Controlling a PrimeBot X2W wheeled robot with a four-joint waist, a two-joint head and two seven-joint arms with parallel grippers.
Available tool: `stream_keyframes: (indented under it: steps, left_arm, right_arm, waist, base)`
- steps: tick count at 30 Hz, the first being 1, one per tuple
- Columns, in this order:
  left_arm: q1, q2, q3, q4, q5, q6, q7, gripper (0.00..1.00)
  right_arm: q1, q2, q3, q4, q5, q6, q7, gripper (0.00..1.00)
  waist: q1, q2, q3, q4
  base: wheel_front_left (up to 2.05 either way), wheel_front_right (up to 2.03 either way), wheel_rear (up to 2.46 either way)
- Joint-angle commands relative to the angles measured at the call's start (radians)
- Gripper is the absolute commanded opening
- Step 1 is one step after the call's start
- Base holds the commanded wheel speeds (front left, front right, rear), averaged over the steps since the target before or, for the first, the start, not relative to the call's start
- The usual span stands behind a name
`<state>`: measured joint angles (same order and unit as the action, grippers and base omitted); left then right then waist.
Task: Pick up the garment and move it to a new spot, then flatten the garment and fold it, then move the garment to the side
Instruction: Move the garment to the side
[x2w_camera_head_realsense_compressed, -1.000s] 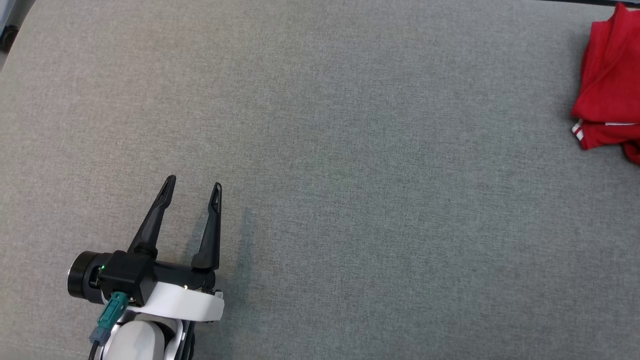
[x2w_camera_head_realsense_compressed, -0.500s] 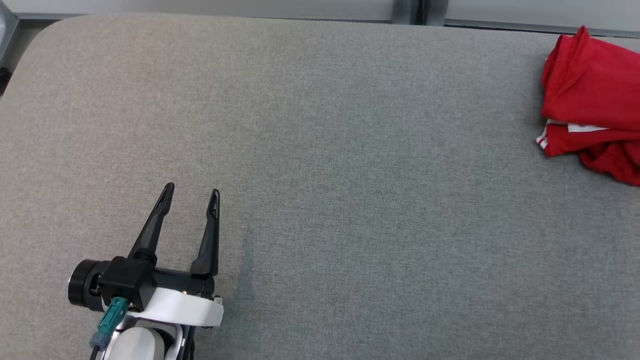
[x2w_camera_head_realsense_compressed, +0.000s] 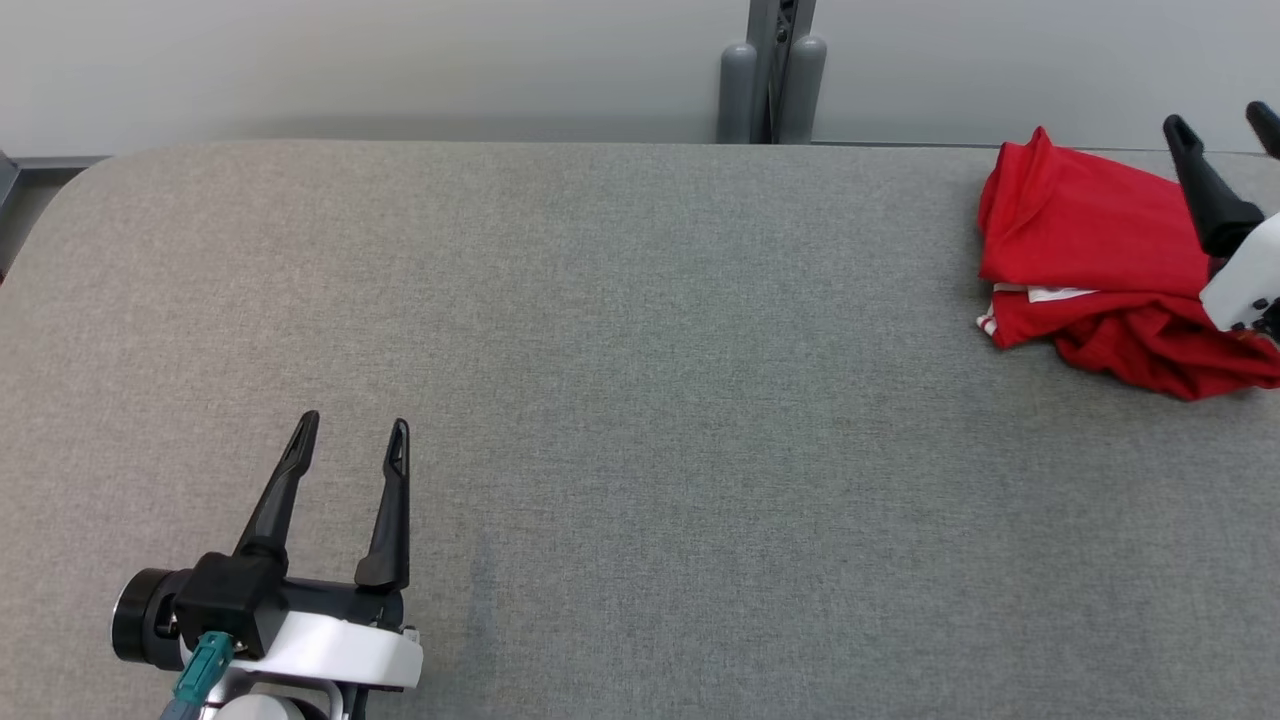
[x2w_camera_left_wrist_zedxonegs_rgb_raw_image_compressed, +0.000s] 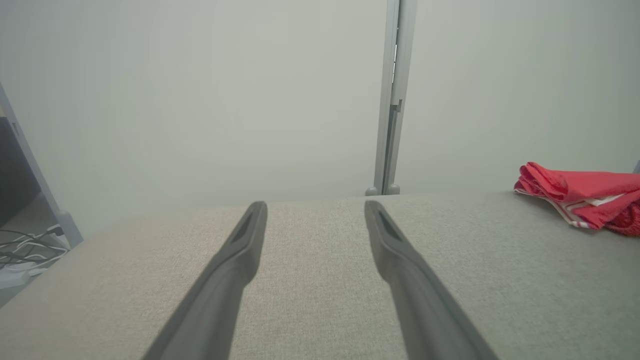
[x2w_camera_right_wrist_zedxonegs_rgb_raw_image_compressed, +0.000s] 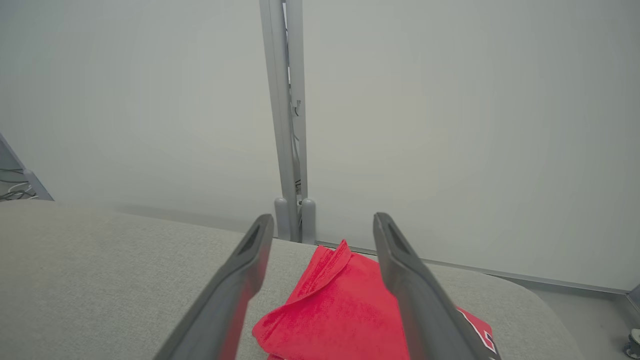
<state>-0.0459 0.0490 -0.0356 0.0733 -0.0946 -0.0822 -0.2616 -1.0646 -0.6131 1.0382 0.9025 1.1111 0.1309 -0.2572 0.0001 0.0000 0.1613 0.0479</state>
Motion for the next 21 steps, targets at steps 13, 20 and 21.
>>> stream_keyframes:
  steps: [13, 20, 21]
  left_arm:
    - [0.040, 0.004, 0.024, -0.001, -0.001, 0.006, -0.003, 1.00]
    - [0.059, 0.004, 0.035, -0.007, -0.009, 0.012, -0.003, 1.00]
    - [0.060, 0.004, 0.036, -0.006, -0.010, 0.013, -0.003, 1.00]
  right_arm:
    - [0.360, 0.118, -0.501, -0.302, -0.337, 0.000, -0.009, 1.00]
    - [0.561, 0.227, -0.628, -0.430, -0.519, 0.000, -0.008, 1.00]
    - [0.579, 0.236, -0.635, -0.442, -0.542, 0.000, -0.008, 1.00]
  waist:
    - [-0.0001, 0.0000, -0.075, -0.043]
    - [-0.0001, 0.0000, -0.100, -0.062]
    - [-0.0001, 0.0000, -0.102, -0.064]
  base:
    - [0.00, 0.00, 0.00]
    - [0.00, 0.00, 0.00]
    - [0.00, 0.00, 0.00]
